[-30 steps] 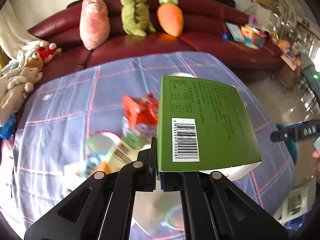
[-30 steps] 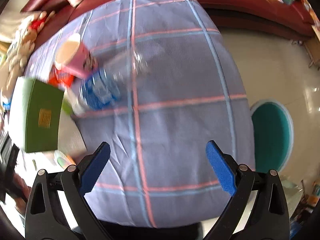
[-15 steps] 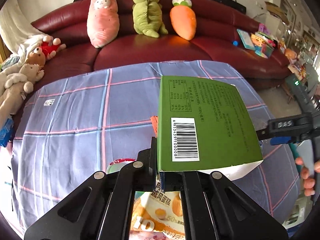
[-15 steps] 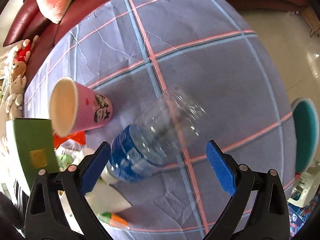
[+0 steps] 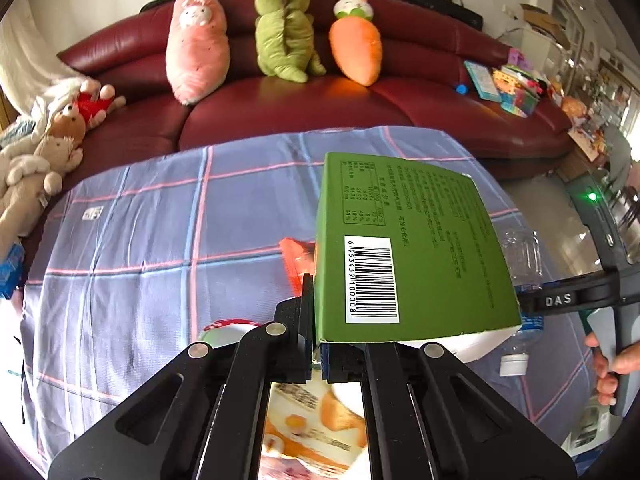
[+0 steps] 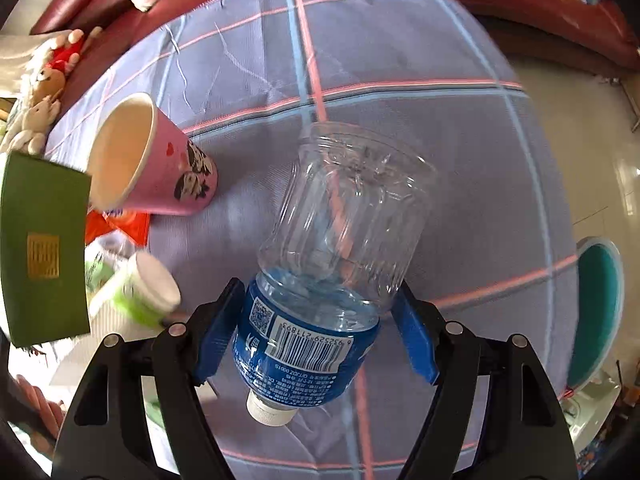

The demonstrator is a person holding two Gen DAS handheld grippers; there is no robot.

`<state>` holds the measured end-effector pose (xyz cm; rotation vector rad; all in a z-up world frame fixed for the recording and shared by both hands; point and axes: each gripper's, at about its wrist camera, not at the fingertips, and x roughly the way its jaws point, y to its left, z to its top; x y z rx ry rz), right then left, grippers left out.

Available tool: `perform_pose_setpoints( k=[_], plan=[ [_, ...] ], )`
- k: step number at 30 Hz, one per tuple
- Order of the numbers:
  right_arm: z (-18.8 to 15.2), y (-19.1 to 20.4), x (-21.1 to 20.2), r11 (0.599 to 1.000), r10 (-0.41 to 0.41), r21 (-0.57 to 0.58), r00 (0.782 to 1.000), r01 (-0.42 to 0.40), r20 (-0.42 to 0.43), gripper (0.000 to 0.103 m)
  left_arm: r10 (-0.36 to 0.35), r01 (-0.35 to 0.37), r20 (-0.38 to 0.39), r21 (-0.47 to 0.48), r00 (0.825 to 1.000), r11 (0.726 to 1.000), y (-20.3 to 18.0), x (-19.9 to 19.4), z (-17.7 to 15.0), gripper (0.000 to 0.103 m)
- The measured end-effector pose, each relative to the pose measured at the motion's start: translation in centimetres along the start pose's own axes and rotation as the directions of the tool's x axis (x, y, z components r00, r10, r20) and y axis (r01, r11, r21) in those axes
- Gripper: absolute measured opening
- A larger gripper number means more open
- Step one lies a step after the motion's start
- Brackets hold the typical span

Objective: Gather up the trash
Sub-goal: 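Carry the green box and water bottle over the bin with both tools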

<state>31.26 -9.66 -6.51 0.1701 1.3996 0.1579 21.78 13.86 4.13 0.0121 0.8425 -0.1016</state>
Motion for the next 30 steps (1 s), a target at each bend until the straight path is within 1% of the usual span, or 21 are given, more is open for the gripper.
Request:
perform_pose_setpoints(
  k=[2, 6, 9, 12, 14, 16, 20, 25, 30],
  plan=[
    [-1.0, -1.5, -1.0, 1.000, 0.015, 0.006, 1.000, -0.015, 0.010, 0.070, -0.009, 0.009, 0.010, 0.017, 1.000, 1.000, -1.2, -0.7, 0.1, 0.003],
    [-3.2, -4.8, -2.8, 1.000, 0.016, 0.012, 1.000, -0.016, 0.025, 0.070, -0.040, 0.039, 0.014, 0.073, 0.999, 0.997, -5.1, -1.7, 0.0, 0.003],
    [-4.8, -7.7, -4.3, 0.999, 0.026, 0.030, 0.999, -0.027, 0.041, 0.070, -0.072, 0.072, -0.006, 0.103, 0.997, 0.992, -8.0, -1.8, -0.4, 0.003],
    [-6.7, -11.2, -5.7, 0.997, 0.045, 0.062, 0.997, -0.049, 0.064, 0.070, -0.084, 0.087, -0.024, 0.139, 0.996, 0.986, -11.4, -1.7, -0.9, 0.003],
    [-7.4, -12.7, -6.2, 0.995, 0.047, 0.088, 0.996, -0.054, 0.078, 0.070, -0.097, 0.102, -0.037, 0.170, 0.995, 0.980, -14.1, -1.6, -1.3, 0.003],
    [-8.6, -15.3, -6.8, 0.991, 0.051, 0.120, 0.995, -0.062, 0.088, 0.070, -0.104, 0.110, -0.045, 0.192, 0.994, 0.975, -16.1, -1.4, -1.7, 0.003],
    [-10.7, -19.9, -7.6, 0.985, 0.043, 0.163, 0.994, -0.058, 0.098, 0.070, -0.121, 0.136, -0.079, 0.229, 0.990, 0.964, -20.4, -0.4, -2.5, 0.003],
    [-12.4, -25.1, -8.6, 0.980, 0.024, 0.193, 0.994, -0.045, 0.109, 0.070, -0.141, 0.172, -0.132, 0.270, 0.981, 0.947, -25.9, 1.1, -3.9, 0.003],
    [-14.0, -29.6, -9.5, 0.974, 0.016, 0.223, 0.992, -0.043, 0.123, 0.070, -0.143, 0.198, -0.183, 0.327, 0.973, 0.924, -30.6, 2.7, -4.7, 0.003]
  ],
)
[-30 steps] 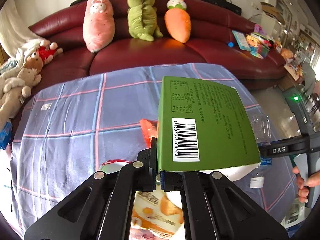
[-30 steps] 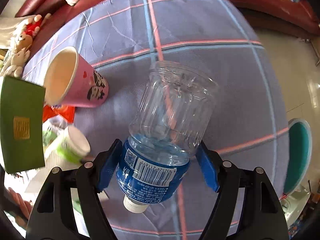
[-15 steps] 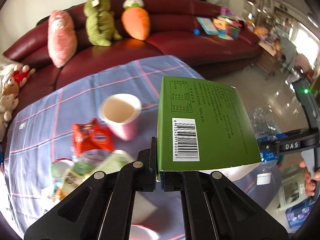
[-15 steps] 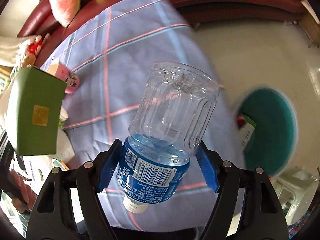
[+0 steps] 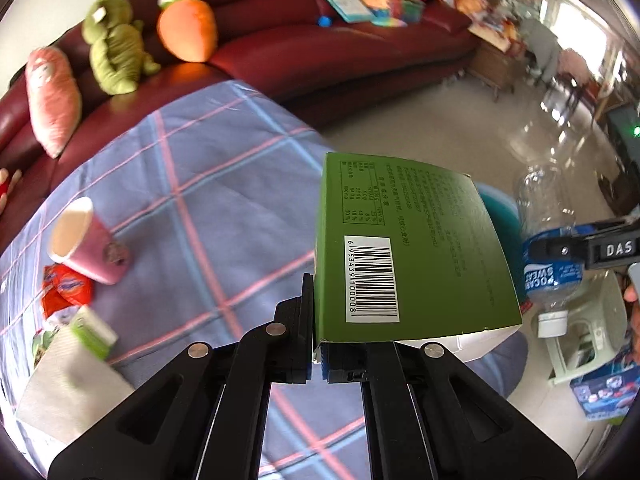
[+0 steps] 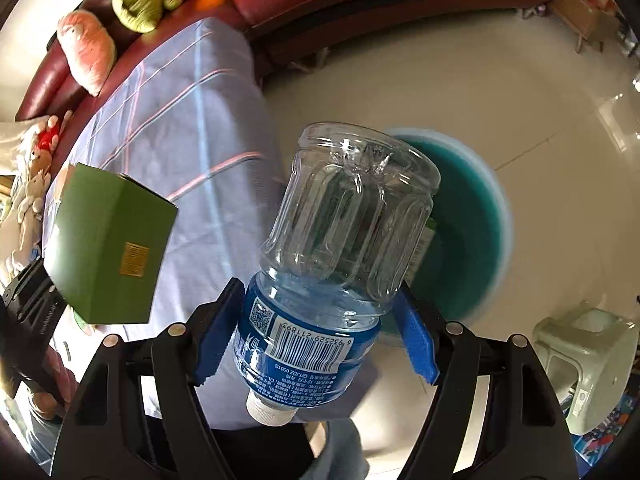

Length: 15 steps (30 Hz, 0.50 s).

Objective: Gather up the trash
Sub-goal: 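Carry the green box and water bottle over the bin with both tools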

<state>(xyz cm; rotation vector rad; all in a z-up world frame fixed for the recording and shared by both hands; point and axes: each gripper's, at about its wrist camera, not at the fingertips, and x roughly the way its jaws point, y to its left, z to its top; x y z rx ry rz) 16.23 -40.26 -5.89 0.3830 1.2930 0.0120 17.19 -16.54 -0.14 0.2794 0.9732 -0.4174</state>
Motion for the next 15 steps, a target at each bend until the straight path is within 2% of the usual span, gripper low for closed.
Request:
perform_pose_setpoints(
  k=[9, 15],
  plan=[
    [-0.7, -5.6, -0.9, 0.999, -0.029, 0.044, 1.000, 0.029, -0.013, 0.070, -0.039, 0.042, -0.048, 0.058, 0.998, 0.997, -5.9, 3.6, 1.7, 0.003],
    [-1.1, -7.5, -1.8, 0.997, -0.042, 0.061, 0.999, 0.043, -0.012, 0.070, -0.067, 0.074, -0.071, 0.099, 0.995, 0.992, -9.1, 5.2, 2.6, 0.003]
  ],
)
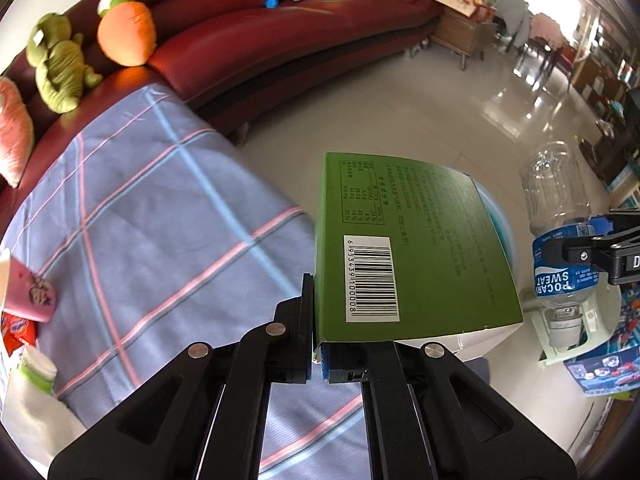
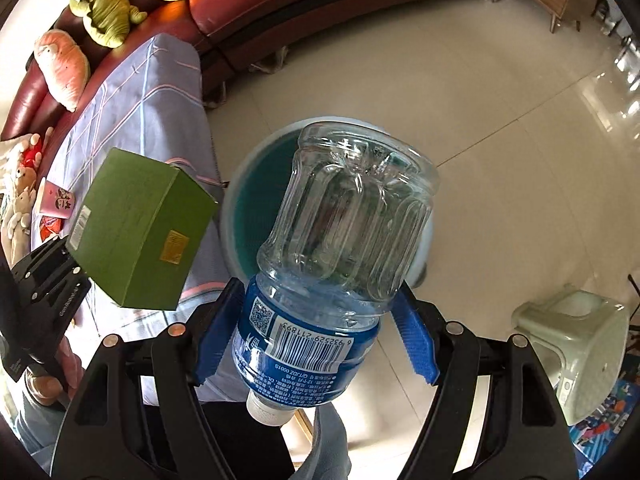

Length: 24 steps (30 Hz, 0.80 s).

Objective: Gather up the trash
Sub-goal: 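Carry the green box and water bottle over the bin with both tools, then open the left gripper to drop the green box while the right drops the bottle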

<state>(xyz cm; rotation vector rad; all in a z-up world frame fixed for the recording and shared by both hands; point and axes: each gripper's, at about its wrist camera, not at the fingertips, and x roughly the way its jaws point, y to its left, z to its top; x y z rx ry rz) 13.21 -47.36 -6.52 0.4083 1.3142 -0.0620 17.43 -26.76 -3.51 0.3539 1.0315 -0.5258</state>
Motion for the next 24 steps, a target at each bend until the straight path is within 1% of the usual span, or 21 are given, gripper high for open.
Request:
perform_pose_setpoints(
  k=[2, 5, 7, 8, 9, 11, 13, 14, 16, 17, 19, 21, 24],
  plan=[
    [0.0, -0.5, -0.3, 1.000, -0.006, 0.008, 1.000, 0.006, 0.005, 0.070, -0.004, 0.004, -0.003, 0.023, 1.000, 1.000, -0.9, 0.6, 0.4, 0.004],
    [0.1, -1.2, -1.0, 1.000, -0.016, 0.014, 1.000, 0.015, 0.015, 0.070, -0.013, 0.013, -0.016, 0.049, 1.000, 0.999, -1.9, 1.5, 0.8, 0.008],
    [0.2, -1.6, -1.3, 1.000, -0.024, 0.018, 1.000, 0.024, 0.020, 0.070, -0.025, 0.026, -0.028, 0.058, 0.999, 0.998, -2.7, 2.4, 1.1, 0.017],
    [0.2, -1.7, -1.3, 0.999, -0.026, 0.020, 0.999, 0.026, 0.021, 0.070, -0.028, 0.030, -0.034, 0.058, 0.999, 0.998, -3.0, 2.7, 1.2, 0.029],
    [0.2, -1.8, -1.3, 0.999, -0.029, 0.023, 0.999, 0.028, 0.021, 0.070, -0.036, 0.038, -0.039, 0.057, 0.999, 0.998, -3.2, 3.0, 1.3, 0.047],
    [0.3, -1.9, -1.2, 0.999, -0.031, 0.025, 0.999, 0.030, 0.018, 0.070, -0.033, 0.035, -0.027, 0.063, 0.999, 0.997, -3.6, 3.0, 1.2, 0.061],
    [0.2, -1.9, -1.0, 0.999, -0.029, 0.022, 0.999, 0.029, 0.013, 0.070, -0.028, 0.029, -0.015, 0.069, 0.999, 0.997, -3.7, 2.8, 0.8, 0.062],
    [0.1, -1.8, -1.0, 0.999, -0.028, 0.019, 1.000, 0.028, 0.011, 0.070, -0.038, 0.039, -0.015, 0.070, 0.999, 0.997, -3.5, 2.7, 0.6, 0.064],
    [0.1, -1.4, -0.7, 1.000, -0.027, 0.009, 1.000, 0.026, 0.006, 0.071, -0.030, 0.030, -0.008, 0.070, 1.000, 0.997, -3.4, 2.4, 0.4, 0.068],
    [0.2, -1.2, -0.6, 1.000, -0.026, 0.006, 1.000, 0.026, 0.004, 0.070, -0.024, 0.024, -0.004, 0.069, 1.000, 0.997, -3.3, 2.2, 0.3, 0.071],
    [0.4, -0.9, -0.4, 1.000, -0.026, -0.001, 1.000, 0.026, 0.002, 0.070, -0.041, 0.040, 0.014, 0.059, 0.999, 0.997, -2.9, 1.4, 0.0, 0.075],
    [0.5, -0.5, -0.4, 1.000, -0.027, -0.007, 1.000, 0.027, 0.003, 0.071, -0.039, 0.037, 0.037, 0.052, 0.999, 0.998, -2.5, 0.7, -0.1, 0.083],
    [0.7, 0.0, -0.3, 0.999, -0.024, -0.022, 1.000, 0.024, 0.003, 0.071, -0.031, 0.030, 0.049, 0.039, 0.998, 0.999, -1.8, 0.2, -0.4, 0.085]
  ],
)
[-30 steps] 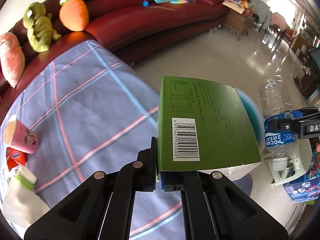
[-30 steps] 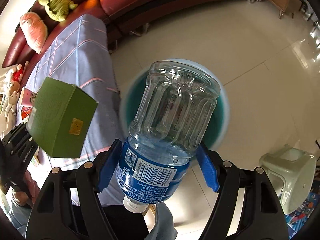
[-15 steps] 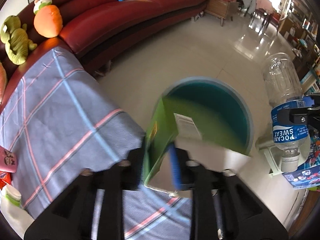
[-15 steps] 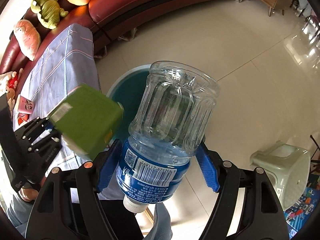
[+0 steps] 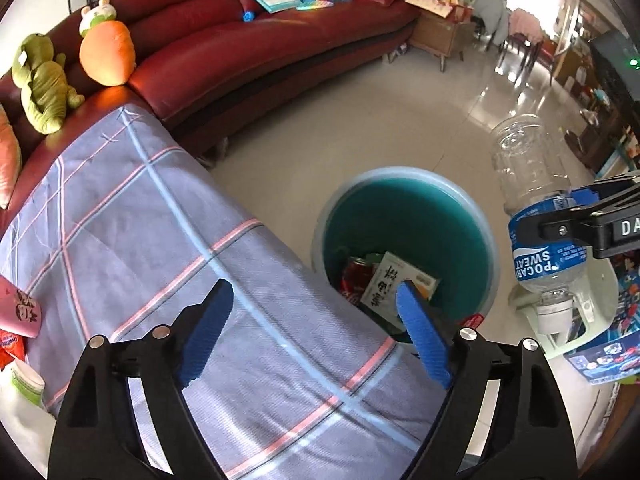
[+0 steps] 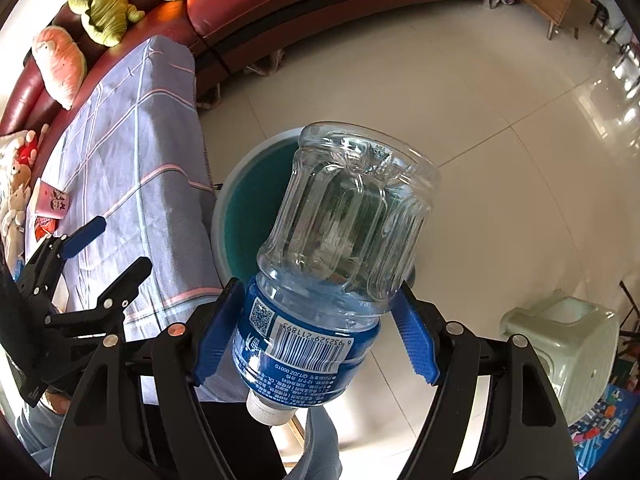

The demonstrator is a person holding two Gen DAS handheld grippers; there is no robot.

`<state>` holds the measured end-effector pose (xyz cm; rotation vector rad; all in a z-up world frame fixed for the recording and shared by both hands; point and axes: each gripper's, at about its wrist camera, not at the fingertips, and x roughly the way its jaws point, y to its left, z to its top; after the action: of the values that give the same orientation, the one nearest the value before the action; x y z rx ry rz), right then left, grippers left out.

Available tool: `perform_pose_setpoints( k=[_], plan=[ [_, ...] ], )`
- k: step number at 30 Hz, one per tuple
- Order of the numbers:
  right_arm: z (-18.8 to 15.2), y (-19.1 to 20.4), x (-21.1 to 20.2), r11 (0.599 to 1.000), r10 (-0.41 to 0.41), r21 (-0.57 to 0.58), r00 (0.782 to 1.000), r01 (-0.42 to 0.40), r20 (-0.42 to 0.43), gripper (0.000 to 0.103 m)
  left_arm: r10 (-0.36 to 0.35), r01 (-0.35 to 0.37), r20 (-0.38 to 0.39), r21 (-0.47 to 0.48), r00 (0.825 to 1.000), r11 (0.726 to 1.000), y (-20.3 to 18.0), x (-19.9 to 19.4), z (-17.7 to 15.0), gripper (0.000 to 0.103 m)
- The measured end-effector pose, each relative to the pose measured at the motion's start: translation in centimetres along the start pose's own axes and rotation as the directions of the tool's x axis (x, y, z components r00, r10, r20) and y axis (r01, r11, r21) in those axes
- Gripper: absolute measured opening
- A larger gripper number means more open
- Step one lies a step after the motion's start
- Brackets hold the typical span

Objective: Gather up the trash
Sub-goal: 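Open the left gripper to drop the green box while the right drops the bottle, then move both tools back to the remaining trash on the table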

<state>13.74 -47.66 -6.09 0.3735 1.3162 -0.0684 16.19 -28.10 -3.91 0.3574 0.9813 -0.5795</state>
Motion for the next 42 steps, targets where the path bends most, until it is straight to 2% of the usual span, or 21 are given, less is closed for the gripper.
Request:
perform_pose_setpoints(
  k=[6, 11, 14, 22, 27, 34, 42],
  plan=[
    [0.7, 0.9, 1.1, 1.000, 0.004, -0.024, 1.000, -0.004, -0.020, 0.071, 0.013, -0.013, 0.000, -0.039, 1.000, 0.999, 1.7, -0.7, -0.9, 0.091],
    [1.2, 1.6, 2.1, 0.999, -0.010, -0.042, 0.999, 0.008, -0.037, 0.071, 0.016, -0.017, -0.013, -0.084, 1.000, 0.996, 3.5, -0.8, -1.5, 0.092],
    [1.4, 1.7, 2.5, 1.000, 0.002, -0.028, 0.999, -0.004, -0.049, 0.075, 0.017, -0.019, -0.017, -0.094, 1.000, 0.995, 3.8, -1.0, -1.9, 0.092],
    [1.1, 1.8, 2.4, 1.000, -0.007, -0.023, 0.999, 0.006, -0.053, 0.076, 0.007, -0.010, -0.024, -0.117, 1.000, 0.993, 4.6, -1.1, -2.9, 0.092],
    [0.9, 1.7, 2.4, 1.000, -0.015, -0.016, 0.998, 0.014, -0.061, 0.082, 0.008, -0.010, -0.017, -0.116, 1.000, 0.993, 4.6, -1.6, -3.2, 0.092],
    [0.1, 2.0, 2.5, 1.000, -0.028, -0.008, 0.996, 0.028, -0.079, 0.083, 0.004, -0.006, -0.016, -0.127, 1.000, 0.992, 5.1, -2.1, -3.7, 0.092],
    [-0.7, 5.0, 2.6, 0.997, -0.026, -0.070, 0.995, 0.019, -0.100, 0.084, 0.019, -0.019, -0.004, -0.153, 1.000, 0.988, 6.7, -3.7, -4.7, 0.092]
  ],
)
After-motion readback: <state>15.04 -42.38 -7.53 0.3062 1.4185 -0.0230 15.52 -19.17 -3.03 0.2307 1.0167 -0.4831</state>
